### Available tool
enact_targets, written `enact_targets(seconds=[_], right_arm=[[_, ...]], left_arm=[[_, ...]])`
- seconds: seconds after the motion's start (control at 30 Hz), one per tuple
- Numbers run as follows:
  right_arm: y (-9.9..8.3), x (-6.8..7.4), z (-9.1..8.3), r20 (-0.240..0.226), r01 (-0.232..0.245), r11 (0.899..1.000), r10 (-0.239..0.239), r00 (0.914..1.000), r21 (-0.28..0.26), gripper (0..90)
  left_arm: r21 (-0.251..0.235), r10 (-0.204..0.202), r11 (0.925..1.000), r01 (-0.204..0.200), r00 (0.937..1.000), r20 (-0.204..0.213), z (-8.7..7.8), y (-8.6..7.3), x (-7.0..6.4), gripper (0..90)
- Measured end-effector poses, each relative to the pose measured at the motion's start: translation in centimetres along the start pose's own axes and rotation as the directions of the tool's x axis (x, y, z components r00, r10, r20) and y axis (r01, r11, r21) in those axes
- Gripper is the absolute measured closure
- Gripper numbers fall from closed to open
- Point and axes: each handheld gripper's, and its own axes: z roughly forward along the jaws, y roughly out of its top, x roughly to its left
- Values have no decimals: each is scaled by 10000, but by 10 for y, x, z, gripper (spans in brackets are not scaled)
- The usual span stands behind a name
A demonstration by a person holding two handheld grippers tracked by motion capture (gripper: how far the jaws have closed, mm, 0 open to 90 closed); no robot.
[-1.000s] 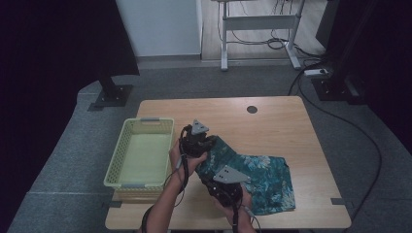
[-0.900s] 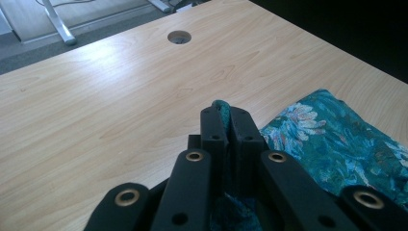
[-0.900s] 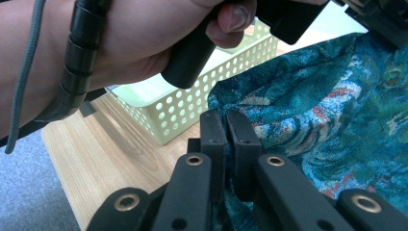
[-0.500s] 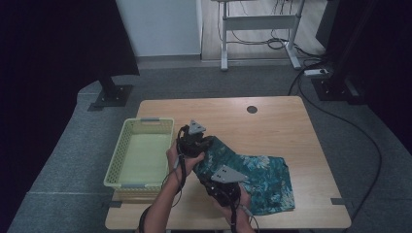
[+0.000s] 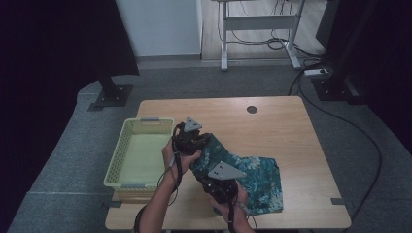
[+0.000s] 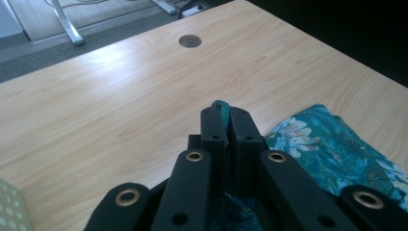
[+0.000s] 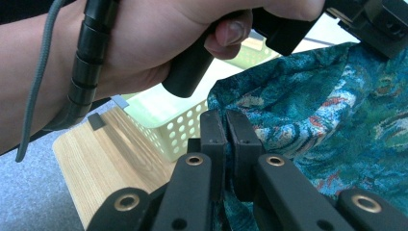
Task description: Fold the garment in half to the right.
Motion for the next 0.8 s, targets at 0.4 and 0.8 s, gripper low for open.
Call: enact_targets(seconds=[0.4, 0.8], right_arm=[[23, 13, 1, -229, 337, 9982, -349, 9991, -492, 857], [22, 14, 8, -389, 250, 9988, -267, 9989, -423, 857]], left_arm=[[-524, -2, 9986, -17, 9994, -354, -33, 15, 12, 865], [-415, -122, 9991, 103, 9989, -453, -36, 8, 21, 865]])
